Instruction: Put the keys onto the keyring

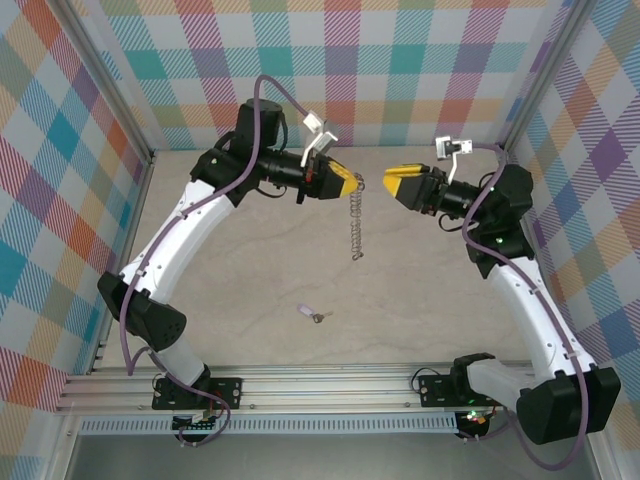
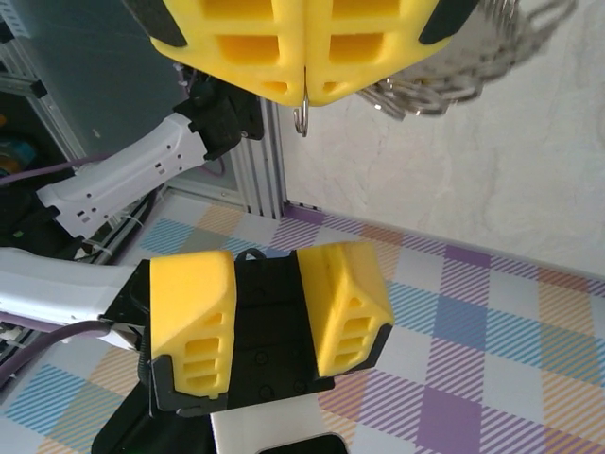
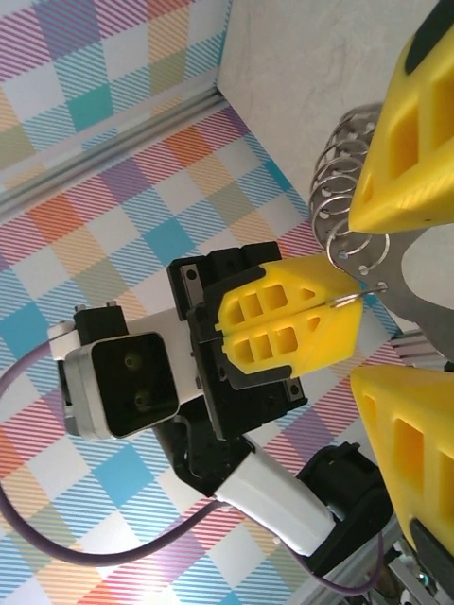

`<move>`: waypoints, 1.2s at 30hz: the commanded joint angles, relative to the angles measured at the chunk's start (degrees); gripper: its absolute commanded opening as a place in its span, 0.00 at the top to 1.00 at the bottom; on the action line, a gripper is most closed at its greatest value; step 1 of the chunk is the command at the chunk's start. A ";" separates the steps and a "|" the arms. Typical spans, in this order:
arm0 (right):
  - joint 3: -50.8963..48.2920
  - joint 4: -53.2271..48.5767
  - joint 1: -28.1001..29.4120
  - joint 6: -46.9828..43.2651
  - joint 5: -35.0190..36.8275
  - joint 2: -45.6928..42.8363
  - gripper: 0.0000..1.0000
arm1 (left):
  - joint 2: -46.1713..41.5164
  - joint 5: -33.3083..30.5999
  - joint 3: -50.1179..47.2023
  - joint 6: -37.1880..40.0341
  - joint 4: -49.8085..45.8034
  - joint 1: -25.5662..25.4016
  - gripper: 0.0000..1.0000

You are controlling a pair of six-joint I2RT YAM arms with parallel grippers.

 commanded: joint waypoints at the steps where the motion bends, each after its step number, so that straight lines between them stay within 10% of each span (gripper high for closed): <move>1: 2.28 -1.04 1.87 -3.10 -1.27 1.58 0.58 | 0.01 4.51 3.03 1.22 -0.01 0.64 1.00; 36: 2.37 -0.70 6.28 -5.28 3.93 0.73 0.69 | 1.03 7.09 3.90 2.22 -2.29 0.55 1.00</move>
